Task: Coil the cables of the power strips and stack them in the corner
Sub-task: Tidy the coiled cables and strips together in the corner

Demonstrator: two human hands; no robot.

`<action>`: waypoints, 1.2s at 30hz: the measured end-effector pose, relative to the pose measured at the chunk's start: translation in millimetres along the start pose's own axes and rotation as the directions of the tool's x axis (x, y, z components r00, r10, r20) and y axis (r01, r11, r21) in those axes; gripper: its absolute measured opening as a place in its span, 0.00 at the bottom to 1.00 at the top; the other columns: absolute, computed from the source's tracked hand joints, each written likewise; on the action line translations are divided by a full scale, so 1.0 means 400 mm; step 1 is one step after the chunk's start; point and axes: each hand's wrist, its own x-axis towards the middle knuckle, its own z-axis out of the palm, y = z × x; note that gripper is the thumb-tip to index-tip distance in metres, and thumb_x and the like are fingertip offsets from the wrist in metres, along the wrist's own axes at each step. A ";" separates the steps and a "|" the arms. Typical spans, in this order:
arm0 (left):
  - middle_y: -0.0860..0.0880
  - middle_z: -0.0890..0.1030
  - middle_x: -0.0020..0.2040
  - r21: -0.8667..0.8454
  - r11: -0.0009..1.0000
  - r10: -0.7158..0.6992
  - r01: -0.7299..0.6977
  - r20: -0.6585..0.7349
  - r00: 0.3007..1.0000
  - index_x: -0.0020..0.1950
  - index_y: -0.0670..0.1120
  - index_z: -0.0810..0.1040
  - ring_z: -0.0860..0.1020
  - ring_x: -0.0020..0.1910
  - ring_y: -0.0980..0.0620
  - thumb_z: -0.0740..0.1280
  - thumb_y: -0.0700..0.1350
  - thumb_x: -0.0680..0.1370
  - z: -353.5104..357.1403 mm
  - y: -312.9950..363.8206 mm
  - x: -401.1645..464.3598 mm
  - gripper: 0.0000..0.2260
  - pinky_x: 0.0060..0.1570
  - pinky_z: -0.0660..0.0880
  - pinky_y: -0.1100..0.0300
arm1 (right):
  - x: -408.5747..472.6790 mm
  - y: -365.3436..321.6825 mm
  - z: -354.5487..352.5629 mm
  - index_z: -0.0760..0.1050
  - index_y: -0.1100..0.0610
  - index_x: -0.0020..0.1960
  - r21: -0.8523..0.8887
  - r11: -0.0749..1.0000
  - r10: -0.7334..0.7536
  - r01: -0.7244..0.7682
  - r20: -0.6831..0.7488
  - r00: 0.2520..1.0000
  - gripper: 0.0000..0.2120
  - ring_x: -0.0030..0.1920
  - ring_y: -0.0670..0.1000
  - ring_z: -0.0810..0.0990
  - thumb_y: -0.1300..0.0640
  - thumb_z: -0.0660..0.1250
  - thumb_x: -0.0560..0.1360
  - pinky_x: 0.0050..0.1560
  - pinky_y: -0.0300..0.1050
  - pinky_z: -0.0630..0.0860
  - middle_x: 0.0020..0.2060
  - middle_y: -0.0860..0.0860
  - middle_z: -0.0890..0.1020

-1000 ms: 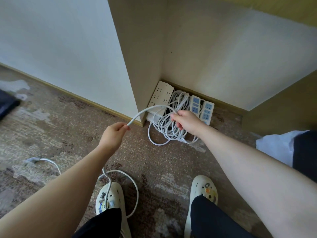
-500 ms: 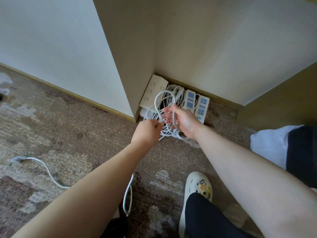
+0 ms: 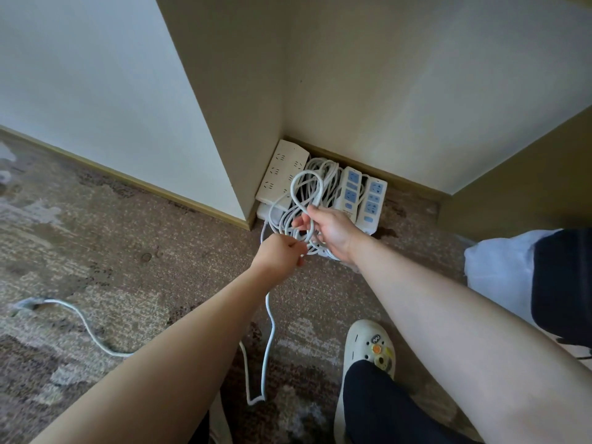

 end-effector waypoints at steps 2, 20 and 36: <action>0.50 0.78 0.29 -0.047 0.999 -0.011 0.012 0.020 1.000 0.39 0.44 0.81 0.70 0.25 0.53 0.63 0.49 0.80 -0.020 -0.029 -0.010 0.15 0.30 0.69 0.61 | 0.005 0.002 -0.004 0.71 0.58 0.43 -0.013 1.000 -0.019 0.018 -0.078 0.997 0.17 0.44 0.49 0.81 0.53 0.51 0.86 0.44 0.43 0.76 0.37 0.51 0.82; 0.51 0.71 0.28 -0.204 0.978 0.061 -0.045 0.074 0.995 0.43 0.47 0.80 0.68 0.25 0.56 0.59 0.44 0.82 -0.017 -0.078 -0.013 0.12 0.28 0.67 0.62 | 0.029 0.032 0.003 0.72 0.57 0.46 -0.045 0.983 -0.181 0.175 -0.247 0.952 0.12 0.26 0.46 0.73 0.53 0.57 0.85 0.35 0.47 0.80 0.24 0.45 0.71; 0.53 0.73 0.27 0.401 0.908 0.095 -0.124 0.091 0.991 0.35 0.56 0.78 0.69 0.26 0.54 0.65 0.53 0.79 -0.171 -0.164 -0.030 0.12 0.28 0.64 0.60 | 0.060 0.013 -0.065 0.73 0.50 0.44 -0.279 0.947 -0.261 0.156 -0.393 0.882 0.13 0.28 0.46 0.66 0.49 0.57 0.84 0.29 0.41 0.65 0.31 0.48 0.69</action>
